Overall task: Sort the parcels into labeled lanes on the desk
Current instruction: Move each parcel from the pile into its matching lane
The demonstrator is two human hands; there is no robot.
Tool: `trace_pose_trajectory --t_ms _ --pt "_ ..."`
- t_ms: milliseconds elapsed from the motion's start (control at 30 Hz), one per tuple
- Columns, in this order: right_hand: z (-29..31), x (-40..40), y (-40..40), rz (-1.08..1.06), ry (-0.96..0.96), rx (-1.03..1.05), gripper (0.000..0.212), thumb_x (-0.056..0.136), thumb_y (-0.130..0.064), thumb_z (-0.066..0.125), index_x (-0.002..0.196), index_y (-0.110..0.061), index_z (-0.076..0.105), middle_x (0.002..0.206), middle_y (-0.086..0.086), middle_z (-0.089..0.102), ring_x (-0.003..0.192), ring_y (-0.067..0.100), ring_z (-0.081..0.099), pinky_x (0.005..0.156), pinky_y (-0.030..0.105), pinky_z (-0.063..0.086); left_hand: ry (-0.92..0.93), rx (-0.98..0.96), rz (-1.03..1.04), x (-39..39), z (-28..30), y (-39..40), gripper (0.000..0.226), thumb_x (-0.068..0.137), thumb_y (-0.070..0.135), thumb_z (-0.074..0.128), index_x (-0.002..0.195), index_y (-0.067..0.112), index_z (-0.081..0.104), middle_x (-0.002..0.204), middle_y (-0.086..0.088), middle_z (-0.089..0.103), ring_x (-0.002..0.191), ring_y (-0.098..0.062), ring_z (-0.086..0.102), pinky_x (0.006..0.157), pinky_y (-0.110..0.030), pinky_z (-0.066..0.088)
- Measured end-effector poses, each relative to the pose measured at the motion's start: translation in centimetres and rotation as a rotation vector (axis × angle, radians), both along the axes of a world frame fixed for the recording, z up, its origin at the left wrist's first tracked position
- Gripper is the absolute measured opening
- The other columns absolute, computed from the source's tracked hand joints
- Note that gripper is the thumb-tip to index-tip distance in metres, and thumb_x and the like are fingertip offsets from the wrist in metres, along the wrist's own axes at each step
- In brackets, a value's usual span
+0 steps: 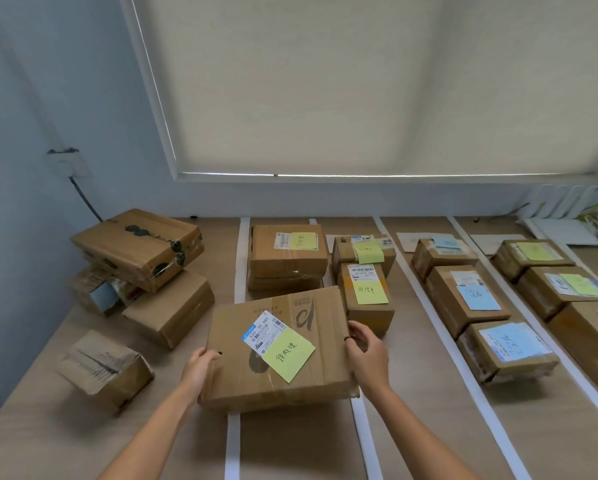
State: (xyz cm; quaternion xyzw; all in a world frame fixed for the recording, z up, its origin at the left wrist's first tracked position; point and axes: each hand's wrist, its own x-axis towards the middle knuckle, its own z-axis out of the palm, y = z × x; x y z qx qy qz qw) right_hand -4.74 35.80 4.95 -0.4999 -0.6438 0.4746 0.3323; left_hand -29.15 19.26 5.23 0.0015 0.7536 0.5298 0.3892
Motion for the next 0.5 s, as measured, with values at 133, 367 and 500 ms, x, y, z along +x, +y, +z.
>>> trace_pose_trajectory --t_ms 133,367,500 --pt "-0.3 -1.0 0.4 0.04 0.0 -0.096 0.036 0.09 -0.024 0.06 0.125 -0.024 0.053 0.118 -0.007 0.057 0.107 0.012 0.055 0.086 0.029 0.049 0.027 0.034 0.003 -1.0 0.8 0.0 0.043 0.09 0.015 0.052 0.132 0.007 0.046 0.123 -0.016 0.054 0.103 -0.029 0.054 0.081 -0.036 0.045" --pt "0.5 -3.4 5.1 0.09 -0.015 -0.169 0.052 0.092 -0.023 0.058 0.14 -0.017 0.04 0.136 0.004 0.049 0.118 0.018 0.049 0.092 0.032 0.045 0.123 0.124 -0.06 -3.1 3.0 3.9 0.046 0.093 0.014 0.047 0.139 0.012 0.042 0.132 -0.014 0.051 0.105 -0.023 0.05 0.086 -0.032 0.039" --pt "-0.2 -4.5 7.3 0.116 -0.031 -0.151 0.051 0.092 -0.02 0.058 0.139 -0.016 0.039 0.138 0.006 0.047 0.11 0.01 0.044 0.087 0.026 0.042 0.13 0.136 -0.078 -3.5 2.1 6.1 0.048 0.093 0.014 0.047 0.141 0.012 0.039 0.136 -0.013 0.048 0.103 -0.02 0.048 0.088 -0.032 0.037"
